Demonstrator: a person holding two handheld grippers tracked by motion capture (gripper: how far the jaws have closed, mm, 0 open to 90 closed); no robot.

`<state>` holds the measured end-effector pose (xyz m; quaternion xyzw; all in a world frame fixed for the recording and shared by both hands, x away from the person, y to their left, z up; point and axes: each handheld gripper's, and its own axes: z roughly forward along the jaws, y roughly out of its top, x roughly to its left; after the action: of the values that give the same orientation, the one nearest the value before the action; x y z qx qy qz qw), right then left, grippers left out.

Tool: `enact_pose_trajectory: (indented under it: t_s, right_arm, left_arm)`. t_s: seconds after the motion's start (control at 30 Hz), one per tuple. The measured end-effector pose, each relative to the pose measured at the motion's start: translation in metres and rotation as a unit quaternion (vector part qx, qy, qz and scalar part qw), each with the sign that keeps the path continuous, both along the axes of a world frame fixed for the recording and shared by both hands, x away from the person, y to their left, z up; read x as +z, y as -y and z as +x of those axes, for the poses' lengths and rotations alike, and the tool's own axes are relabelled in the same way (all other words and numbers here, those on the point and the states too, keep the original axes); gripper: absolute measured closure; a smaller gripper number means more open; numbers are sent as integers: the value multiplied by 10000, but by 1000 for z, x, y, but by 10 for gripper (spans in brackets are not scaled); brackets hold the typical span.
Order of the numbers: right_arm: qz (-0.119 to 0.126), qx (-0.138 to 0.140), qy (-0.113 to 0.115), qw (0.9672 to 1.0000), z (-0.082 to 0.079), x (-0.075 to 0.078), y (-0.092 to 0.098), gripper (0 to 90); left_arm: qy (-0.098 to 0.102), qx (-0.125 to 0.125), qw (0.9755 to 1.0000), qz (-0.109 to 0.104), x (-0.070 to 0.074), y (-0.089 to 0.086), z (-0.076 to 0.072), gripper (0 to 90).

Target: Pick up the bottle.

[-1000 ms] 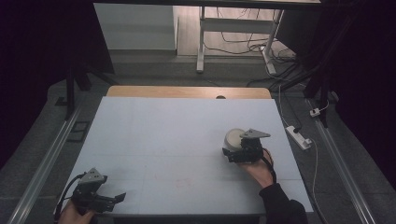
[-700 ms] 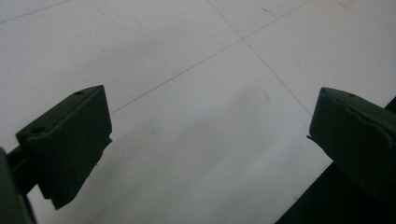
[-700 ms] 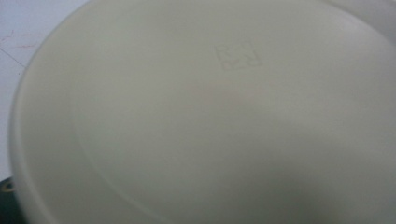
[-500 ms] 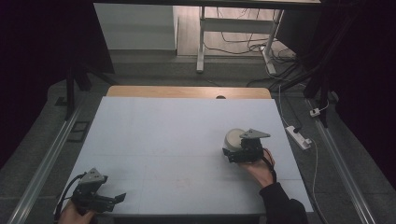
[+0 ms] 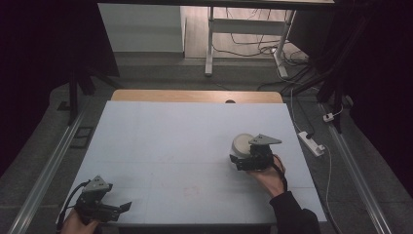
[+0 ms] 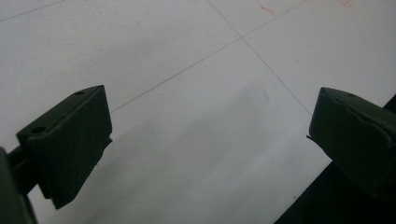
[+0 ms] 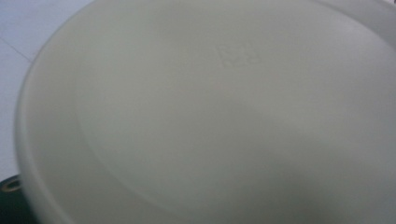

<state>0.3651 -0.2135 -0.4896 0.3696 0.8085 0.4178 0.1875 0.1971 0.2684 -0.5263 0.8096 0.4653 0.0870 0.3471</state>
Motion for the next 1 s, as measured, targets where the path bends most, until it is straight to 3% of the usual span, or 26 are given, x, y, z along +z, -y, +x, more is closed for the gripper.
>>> enact_pose_trajectory:
  t_s: [1.0]
  right_arm:
    - [-34,901,-92,9959,-29,2,-54,57]
  left_arm:
    - [-36,-38,10000,55,0,2,1,7]
